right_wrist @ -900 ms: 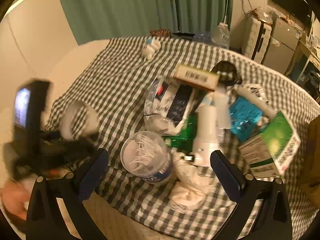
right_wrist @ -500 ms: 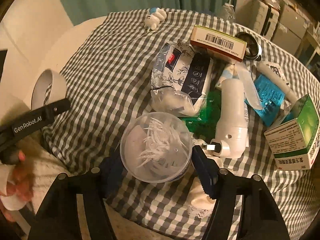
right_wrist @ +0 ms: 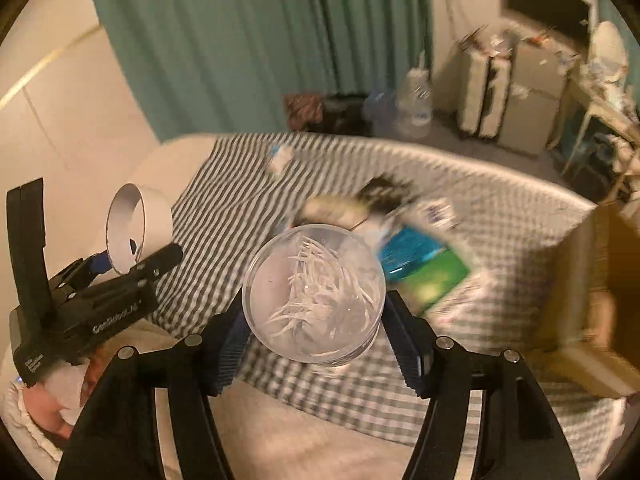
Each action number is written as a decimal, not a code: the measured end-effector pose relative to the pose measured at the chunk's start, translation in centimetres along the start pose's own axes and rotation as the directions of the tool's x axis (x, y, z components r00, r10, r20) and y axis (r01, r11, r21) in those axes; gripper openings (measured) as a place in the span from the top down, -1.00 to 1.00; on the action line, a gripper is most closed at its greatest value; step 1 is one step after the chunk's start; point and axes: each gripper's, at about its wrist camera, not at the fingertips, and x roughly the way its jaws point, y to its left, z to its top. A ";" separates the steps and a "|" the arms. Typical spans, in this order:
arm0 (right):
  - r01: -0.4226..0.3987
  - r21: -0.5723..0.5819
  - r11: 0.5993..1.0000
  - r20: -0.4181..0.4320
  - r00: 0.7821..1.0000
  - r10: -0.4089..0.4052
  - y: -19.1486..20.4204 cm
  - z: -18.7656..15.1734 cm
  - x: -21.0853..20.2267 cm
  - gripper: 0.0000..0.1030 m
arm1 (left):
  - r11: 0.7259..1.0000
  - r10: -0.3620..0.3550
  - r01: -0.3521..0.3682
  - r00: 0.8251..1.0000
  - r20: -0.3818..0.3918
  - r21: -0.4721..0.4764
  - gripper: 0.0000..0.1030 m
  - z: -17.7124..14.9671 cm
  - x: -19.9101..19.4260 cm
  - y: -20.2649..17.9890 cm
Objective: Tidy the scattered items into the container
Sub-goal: 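Drop the tape roll from the left tool while the right tool drops the cup, then move both tools back over the pile of items on the bed, then grasp the wet-wipes pack with the left tool while the right tool grasps the green medicine box, then carry the wipes pack and green box to the cardboard box and release both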
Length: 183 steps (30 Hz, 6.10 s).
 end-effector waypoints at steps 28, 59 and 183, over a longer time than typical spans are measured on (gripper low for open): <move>0.347 0.518 0.782 0.012 0.911 -0.413 -31.6 -6.4 -12.4 -0.22 | 0.849 -0.368 0.418 0.906 -0.208 0.322 -0.53 -0.6 7.5 -41.0; 0.278 0.463 0.842 0.098 0.928 -0.360 -24.2 -5.7 -11.4 -0.99 | 0.964 -0.114 0.099 0.992 0.046 0.248 -1.00 0.4 -0.9 -20.5; 0.427 0.303 0.852 0.080 0.879 -0.469 -18.0 -3.2 -12.8 -0.55 | 0.930 -0.342 0.333 0.939 0.032 0.155 0.42 2.3 -0.3 -22.9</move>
